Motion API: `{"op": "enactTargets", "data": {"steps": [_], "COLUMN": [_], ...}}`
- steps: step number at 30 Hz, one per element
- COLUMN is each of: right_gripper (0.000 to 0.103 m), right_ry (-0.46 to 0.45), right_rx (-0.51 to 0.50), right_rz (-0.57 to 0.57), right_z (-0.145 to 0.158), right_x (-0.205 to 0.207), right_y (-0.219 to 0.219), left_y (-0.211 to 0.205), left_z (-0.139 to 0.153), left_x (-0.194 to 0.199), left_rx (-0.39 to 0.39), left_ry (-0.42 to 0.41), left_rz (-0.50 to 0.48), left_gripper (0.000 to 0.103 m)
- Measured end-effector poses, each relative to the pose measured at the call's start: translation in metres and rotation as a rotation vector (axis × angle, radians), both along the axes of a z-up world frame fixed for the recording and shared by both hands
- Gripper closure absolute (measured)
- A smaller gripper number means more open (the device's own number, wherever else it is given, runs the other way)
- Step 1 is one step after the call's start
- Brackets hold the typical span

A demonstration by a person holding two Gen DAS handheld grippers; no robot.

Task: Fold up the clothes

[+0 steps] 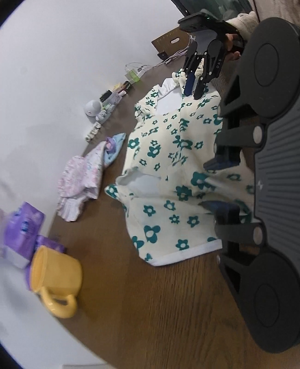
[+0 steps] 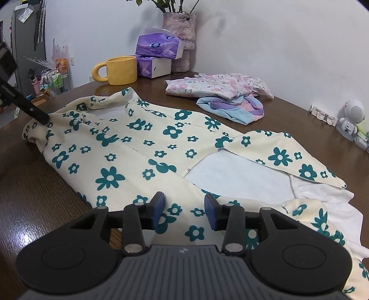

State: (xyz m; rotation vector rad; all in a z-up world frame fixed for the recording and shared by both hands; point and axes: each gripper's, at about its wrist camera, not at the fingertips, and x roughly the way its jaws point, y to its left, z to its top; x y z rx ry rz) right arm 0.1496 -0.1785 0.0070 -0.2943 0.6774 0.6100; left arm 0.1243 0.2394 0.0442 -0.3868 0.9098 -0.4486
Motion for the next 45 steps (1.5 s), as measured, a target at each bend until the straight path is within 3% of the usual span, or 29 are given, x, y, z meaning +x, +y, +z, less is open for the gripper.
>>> {"op": "enactTargets", "data": {"steps": [5,7,9,11,22,25,28,33,37,40,45], "right_gripper": [0.063,0.063,0.063,0.063,0.061,0.061,0.060,0.059,0.059,0.059,0.059], "right_ry": [0.002,0.000,-0.003,-0.007,-0.027,-0.033,-0.030,-0.023,-0.018,-0.017,-0.024], "right_rx": [-0.002,-0.005,-0.008,-0.014,-0.035,-0.039,-0.033,-0.032,-0.033,-0.033,-0.035], "right_rz": [-0.002,-0.001,-0.001,0.001,0.016,0.017,0.011,0.001,-0.001,-0.001,-0.002], "right_z": [0.000,0.000,0.000,0.000,0.000,0.000,0.000,0.001,0.001,0.001,0.001], "right_x": [0.000,0.001,0.000,0.000,-0.001,-0.003,-0.003,-0.003,-0.002,-0.002,-0.003], "right_y": [0.001,0.001,0.002,0.002,0.003,0.003,0.003,0.003,0.003,0.003,0.004], "left_y": [0.003,0.008,0.012,0.014,0.011,0.017,0.028,0.036,0.031,0.026,0.024], "left_z": [-0.006,-0.011,-0.013,-0.015,-0.006,-0.011,-0.011,-0.009,-0.013,-0.017,-0.021], "left_x": [-0.022,-0.025,-0.025,-0.023,0.008,0.013,0.004,-0.019,-0.022,-0.021,-0.020], "left_rx": [0.012,-0.016,-0.037,-0.048,0.115,0.082,0.048,-0.020,-0.003,0.019,0.035], "left_ry": [-0.002,-0.004,-0.007,0.001,0.033,0.053,0.029,-0.033,-0.030,-0.023,-0.022], "left_rz": [0.078,0.092,0.090,0.070,-0.134,-0.149,-0.081,0.039,0.071,0.084,0.095], "left_gripper": [0.074,0.076,0.090,0.096,0.096,0.091,0.075,0.075,0.077,0.091,0.094]}}
